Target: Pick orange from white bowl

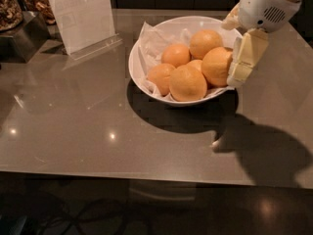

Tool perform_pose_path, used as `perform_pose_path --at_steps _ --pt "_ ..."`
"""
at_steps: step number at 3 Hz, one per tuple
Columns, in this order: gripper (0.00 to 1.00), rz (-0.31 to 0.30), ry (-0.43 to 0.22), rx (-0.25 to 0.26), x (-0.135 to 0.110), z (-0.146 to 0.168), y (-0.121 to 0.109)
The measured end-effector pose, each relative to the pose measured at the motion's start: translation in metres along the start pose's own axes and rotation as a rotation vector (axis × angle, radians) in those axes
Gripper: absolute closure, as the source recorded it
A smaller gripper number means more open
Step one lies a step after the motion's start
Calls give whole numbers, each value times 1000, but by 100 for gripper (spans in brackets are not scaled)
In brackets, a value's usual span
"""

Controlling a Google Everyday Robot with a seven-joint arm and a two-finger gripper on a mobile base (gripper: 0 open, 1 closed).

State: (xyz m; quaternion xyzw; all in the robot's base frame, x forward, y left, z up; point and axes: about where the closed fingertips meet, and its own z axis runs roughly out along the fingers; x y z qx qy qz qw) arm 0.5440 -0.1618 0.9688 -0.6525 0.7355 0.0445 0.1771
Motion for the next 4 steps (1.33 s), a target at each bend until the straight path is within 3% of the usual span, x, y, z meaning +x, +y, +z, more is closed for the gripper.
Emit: perform_pose_path --at_steps 1,2,3,4 --pt "0 14 -25 22 0 0 -1" --pt "0 95 -107 34 7 12 -10" --pt "9 177 -165 55 11 22 -18" --pt "9 244 -199 73 15 28 -24"
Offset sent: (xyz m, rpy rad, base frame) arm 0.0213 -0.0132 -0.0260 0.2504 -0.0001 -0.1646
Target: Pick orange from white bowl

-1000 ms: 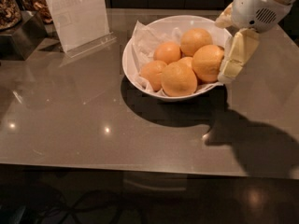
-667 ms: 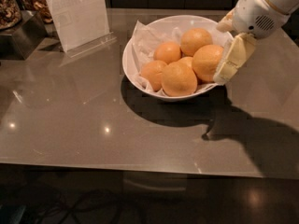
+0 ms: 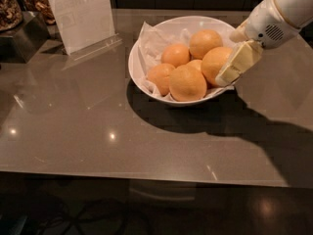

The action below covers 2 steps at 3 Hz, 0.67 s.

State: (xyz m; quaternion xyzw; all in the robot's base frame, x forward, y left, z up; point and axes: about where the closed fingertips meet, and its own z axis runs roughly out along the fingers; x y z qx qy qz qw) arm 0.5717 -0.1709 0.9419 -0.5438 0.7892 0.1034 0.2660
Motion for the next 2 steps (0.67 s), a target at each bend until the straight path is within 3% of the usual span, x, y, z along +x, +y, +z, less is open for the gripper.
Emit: perform_pose_path --at_steps 2 --pt "9 69 -36 -8 6 14 -8"
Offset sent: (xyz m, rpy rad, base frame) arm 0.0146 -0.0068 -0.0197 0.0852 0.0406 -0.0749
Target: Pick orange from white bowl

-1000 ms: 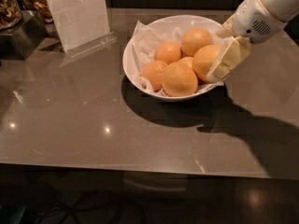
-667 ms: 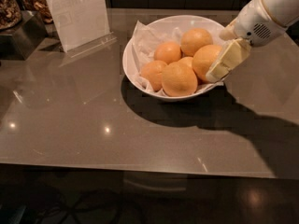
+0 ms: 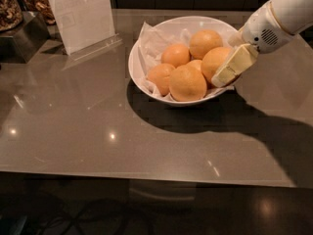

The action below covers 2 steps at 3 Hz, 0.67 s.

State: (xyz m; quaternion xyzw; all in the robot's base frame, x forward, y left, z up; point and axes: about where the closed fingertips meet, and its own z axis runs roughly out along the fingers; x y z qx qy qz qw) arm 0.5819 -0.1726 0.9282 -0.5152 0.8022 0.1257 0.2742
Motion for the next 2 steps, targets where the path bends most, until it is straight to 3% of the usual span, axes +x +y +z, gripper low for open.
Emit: perform_pose_path --at_steps 1,2 --pt "14 18 0 -27 3 10 -3" --pt "31 22 2 -39 3 13 -4"
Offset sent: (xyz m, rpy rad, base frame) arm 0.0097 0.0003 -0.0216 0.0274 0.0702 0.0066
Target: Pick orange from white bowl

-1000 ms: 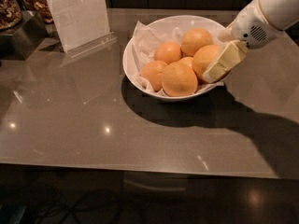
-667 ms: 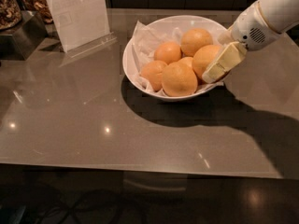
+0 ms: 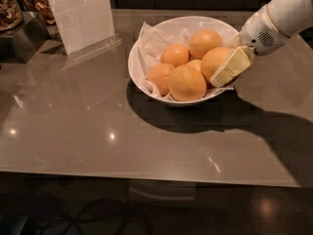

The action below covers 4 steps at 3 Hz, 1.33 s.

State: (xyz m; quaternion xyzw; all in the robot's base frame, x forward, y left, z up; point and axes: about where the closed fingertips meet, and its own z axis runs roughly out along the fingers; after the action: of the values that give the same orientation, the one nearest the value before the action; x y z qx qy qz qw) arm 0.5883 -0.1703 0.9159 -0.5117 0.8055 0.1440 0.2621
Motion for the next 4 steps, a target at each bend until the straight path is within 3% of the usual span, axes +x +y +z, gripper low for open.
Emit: perform_pose_path --at_steps 3,4 --pt "95 0 -2 -12 1 -3 5" --pt "100 -39 -45 -7 -2 -12 12"
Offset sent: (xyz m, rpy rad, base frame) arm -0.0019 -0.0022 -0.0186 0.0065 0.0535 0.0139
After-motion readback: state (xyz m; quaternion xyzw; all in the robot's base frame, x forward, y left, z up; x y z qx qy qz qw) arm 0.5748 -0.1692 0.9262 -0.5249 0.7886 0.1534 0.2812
